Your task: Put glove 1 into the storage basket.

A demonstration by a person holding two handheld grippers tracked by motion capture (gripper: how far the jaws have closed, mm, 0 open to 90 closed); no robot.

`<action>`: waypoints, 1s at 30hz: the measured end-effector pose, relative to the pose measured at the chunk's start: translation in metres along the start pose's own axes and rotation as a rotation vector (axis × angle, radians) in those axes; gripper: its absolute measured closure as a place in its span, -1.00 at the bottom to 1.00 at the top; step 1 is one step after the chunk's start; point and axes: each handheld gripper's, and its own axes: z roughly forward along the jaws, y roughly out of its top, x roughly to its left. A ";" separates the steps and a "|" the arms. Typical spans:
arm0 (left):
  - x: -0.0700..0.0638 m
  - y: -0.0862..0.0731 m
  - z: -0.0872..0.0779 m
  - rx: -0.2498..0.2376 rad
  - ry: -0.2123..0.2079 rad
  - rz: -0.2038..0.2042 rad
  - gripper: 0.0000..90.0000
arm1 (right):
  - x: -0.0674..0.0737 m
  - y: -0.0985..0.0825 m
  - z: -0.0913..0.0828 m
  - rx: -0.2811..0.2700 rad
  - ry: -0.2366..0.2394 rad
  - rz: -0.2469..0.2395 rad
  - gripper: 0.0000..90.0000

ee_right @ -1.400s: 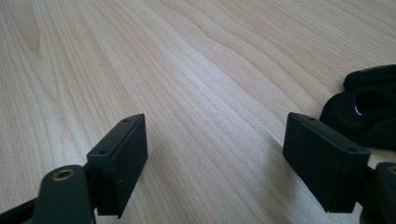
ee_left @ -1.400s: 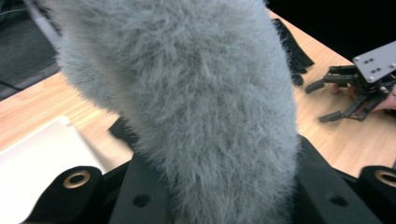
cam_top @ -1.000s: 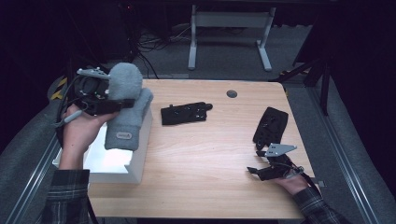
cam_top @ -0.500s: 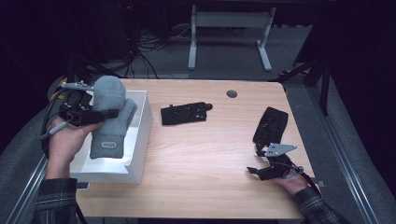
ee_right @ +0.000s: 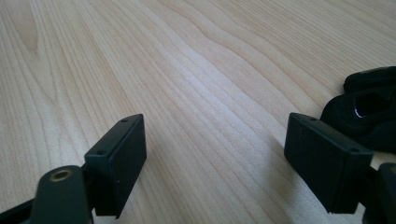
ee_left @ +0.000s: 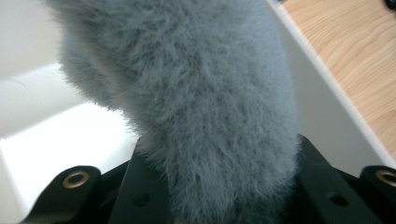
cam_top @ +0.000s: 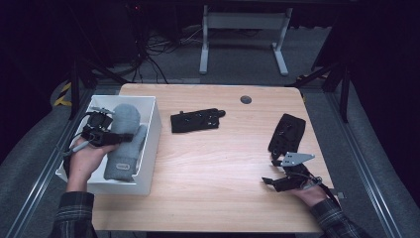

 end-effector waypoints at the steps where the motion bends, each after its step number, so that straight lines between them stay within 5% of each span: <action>1: 0.003 -0.002 0.006 0.005 -0.001 -0.014 0.55 | 0.000 0.000 0.000 0.000 0.000 0.000 -0.52; 15: 0.037 -0.019 0.047 0.109 -0.010 -0.077 0.43 | 0.000 0.000 0.000 0.000 0.000 0.000 -0.52; 22: 0.049 -0.026 0.054 0.083 0.038 -0.128 -0.16 | 0.000 0.000 0.000 0.000 0.000 0.000 -0.52; 30: 0.043 -0.017 0.037 0.001 0.137 -0.144 -0.65 | 0.000 0.000 0.000 0.000 0.000 0.000 -0.52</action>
